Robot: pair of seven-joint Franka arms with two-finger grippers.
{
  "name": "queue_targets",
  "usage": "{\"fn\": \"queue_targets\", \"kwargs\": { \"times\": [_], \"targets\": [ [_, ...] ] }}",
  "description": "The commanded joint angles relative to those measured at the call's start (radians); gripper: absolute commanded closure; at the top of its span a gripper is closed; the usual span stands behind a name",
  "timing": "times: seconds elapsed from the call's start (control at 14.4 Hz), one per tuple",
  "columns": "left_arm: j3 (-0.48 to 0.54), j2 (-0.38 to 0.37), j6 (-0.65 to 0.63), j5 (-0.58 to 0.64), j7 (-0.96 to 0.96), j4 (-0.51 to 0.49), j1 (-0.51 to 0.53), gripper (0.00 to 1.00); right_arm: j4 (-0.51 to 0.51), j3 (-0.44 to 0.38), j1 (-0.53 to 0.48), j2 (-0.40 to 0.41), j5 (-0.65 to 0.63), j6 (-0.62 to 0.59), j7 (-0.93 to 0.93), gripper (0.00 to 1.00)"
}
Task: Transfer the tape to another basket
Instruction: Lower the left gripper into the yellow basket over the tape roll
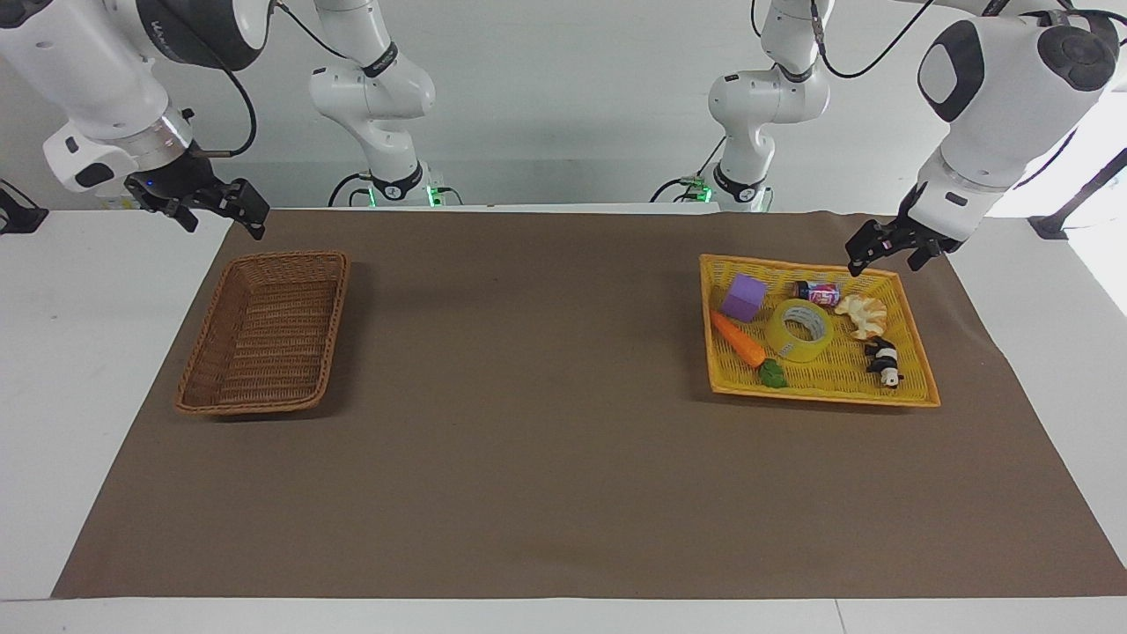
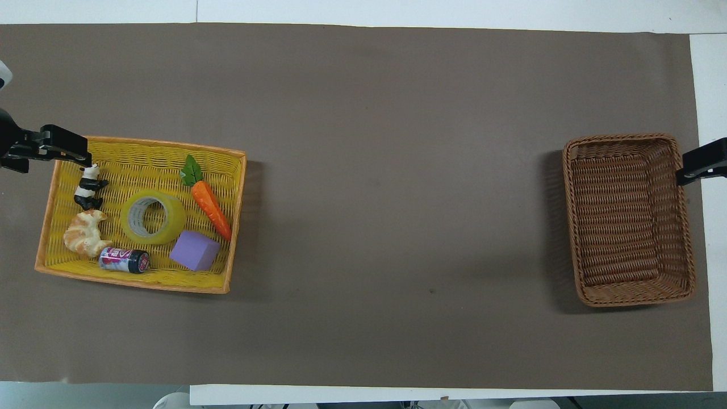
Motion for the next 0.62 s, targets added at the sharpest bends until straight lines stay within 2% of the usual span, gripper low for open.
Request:
{"fn": "queue_targets", "kwargs": {
  "times": [0.0,0.21,0.28,0.49,0.55],
  "targets": [
    [0.005,-0.024,0.001,-0.009,-0.018,-0.025,-0.010,0.00,-0.015,0.002,-0.003,-0.017,-0.001,-0.007,-0.021,0.00],
    [0.009,-0.044,0.002,-0.009,-0.017,-0.067,0.007,0.00,-0.015,0.002,-0.003,-0.017,-0.001,-0.007,-0.021,0.00],
    [0.009,-0.056,0.022,-0.009,-0.021,-0.108,0.007,0.00,-0.014,0.002,-0.003,-0.017,-0.001,-0.007,-0.021,0.00],
    [0.011,-0.150,0.267,-0.009,-0.012,-0.354,0.019,0.00,-0.015,0.002,-0.003,-0.017,-0.001,-0.007,-0.021,0.00],
    [0.011,-0.151,0.303,-0.009,-0.003,-0.384,0.031,0.00,-0.015,0.002,-0.003,-0.015,-0.001,-0.007,-0.021,0.00]
  ]
}}
